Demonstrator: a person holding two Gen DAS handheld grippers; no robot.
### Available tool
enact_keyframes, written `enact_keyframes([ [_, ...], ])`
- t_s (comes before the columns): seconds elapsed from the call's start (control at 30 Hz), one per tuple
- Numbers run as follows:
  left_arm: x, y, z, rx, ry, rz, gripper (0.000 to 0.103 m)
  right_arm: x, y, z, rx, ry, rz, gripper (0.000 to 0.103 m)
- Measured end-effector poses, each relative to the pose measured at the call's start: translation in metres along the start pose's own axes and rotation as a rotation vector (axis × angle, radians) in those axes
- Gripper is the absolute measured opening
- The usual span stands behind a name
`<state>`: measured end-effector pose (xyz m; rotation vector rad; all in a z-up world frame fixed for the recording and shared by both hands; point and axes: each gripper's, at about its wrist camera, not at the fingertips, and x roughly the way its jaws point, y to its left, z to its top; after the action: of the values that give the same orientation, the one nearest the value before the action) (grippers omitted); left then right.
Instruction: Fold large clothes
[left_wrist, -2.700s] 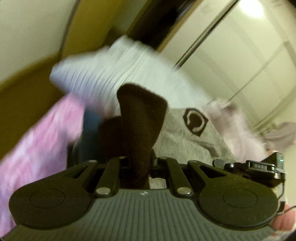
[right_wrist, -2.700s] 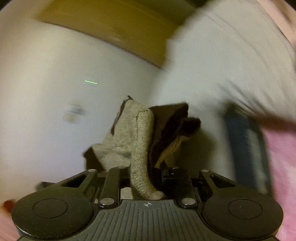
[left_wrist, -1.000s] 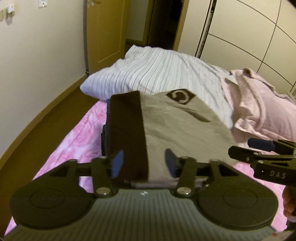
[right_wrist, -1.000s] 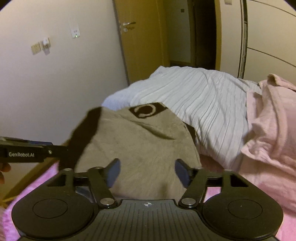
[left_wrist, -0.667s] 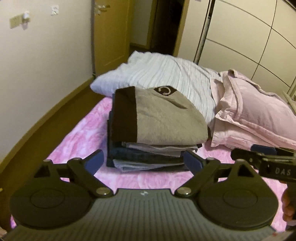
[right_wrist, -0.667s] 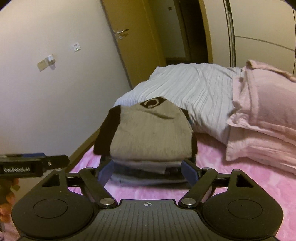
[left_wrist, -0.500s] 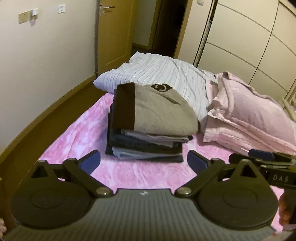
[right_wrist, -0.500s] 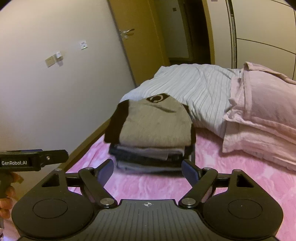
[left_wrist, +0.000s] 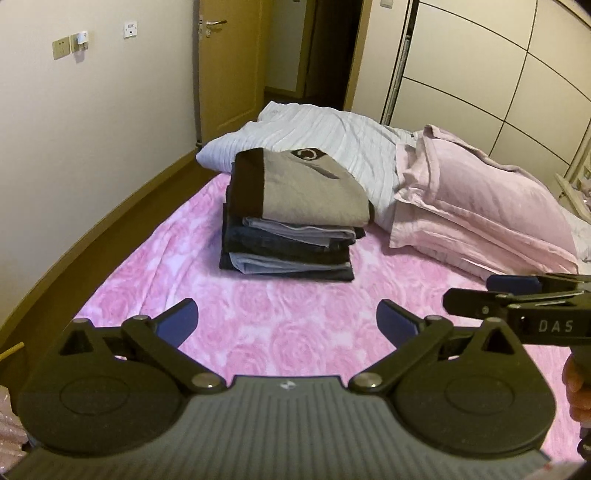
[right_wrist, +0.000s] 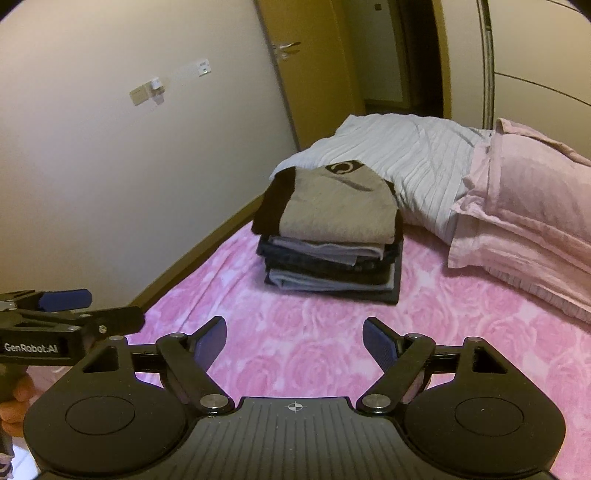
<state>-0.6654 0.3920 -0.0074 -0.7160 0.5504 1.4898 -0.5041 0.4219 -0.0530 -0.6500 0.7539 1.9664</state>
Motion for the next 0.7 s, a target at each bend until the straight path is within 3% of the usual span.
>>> enact_keyframes([
  [0.7,-0.024,-0.007,-0.027,-0.021,0.017,0.036,0.101,-0.024,0.008,-0.027,-0.031,0.015,0.024,0.078],
])
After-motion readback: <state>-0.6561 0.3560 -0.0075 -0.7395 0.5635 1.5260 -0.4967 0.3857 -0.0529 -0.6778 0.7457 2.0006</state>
